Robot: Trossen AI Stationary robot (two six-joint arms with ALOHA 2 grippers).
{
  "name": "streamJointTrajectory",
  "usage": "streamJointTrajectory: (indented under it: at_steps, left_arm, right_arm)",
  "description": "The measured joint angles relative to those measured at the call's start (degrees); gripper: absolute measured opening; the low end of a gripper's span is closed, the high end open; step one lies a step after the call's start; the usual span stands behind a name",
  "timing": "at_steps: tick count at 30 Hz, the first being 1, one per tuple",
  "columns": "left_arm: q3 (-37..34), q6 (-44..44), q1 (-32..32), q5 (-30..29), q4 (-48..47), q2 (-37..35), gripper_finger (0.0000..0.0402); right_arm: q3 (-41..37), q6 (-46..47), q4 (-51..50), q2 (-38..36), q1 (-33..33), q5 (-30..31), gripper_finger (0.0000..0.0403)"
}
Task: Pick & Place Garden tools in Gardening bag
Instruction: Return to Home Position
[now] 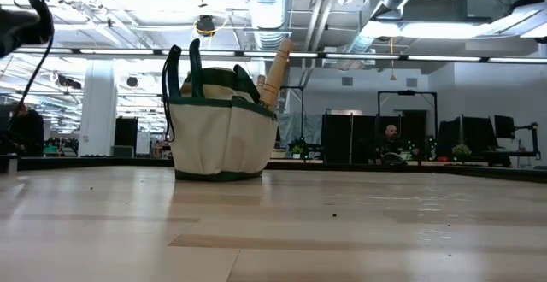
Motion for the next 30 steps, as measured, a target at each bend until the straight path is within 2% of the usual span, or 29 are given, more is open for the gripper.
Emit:
streamJointTrajectory:
  at_steps: [5,9,12,15,18,20,22,25,30]
  left_arm:
    - [0.02,11.87,-0.02,0.26,-0.05,-7.45,0.0003]
    - [0.04,20.61,-0.68,3.37,-1.07,-12.27,0.0003]
    - [0.00,21.60,-1.37,4.09,-5.52,-16.98,0.0003]
    - [-2.08,18.82,-2.18,10.05,-8.48,-23.05,0.0003]
    - [-5.93,14.42,-2.51,21.84,-8.82,-30.12,0.0003]
    - [-8.44,11.65,-2.47,27.57,-8.33,-34.21,0.0003]
    - [-10.61,10.00,-2.47,28.50,-8.44,-36.99,0.0003]
    - [-12.37,6.97,-2.34,27.48,-6.82,-36.83,0.0003]
    - [-12.76,1.28,-2.29,27.57,-6.52,-31.43,0.0003]
  right_arm:
    - [0.02,2.30,-13.62,-13.42,0.99,-4.05,0.0266]
    - [0.02,7.34,-27.22,-22.11,0.99,-5.53,0.0265]
    - [-3.07,10.87,-32.56,-27.25,0.97,-5.69,0.0265]
    - [-10.72,12.41,-29.40,-32.88,0.97,-8.14,0.0265]
    - [-20.20,14.97,-21.02,-38.60,0.78,-10.52,0.0265]
    - [-26.27,16.72,-14.91,-42.45,0.60,-10.74,0.0265]
    - [-30.98,18.29,-10.47,-46.04,0.65,-11.18,0.0265]
    - [-35.19,21.51,-7.86,-50.27,0.64,-11.18,0.0265]
    - [-37.56,37.79,-7.63,-54.66,0.64,-11.55,0.0265]
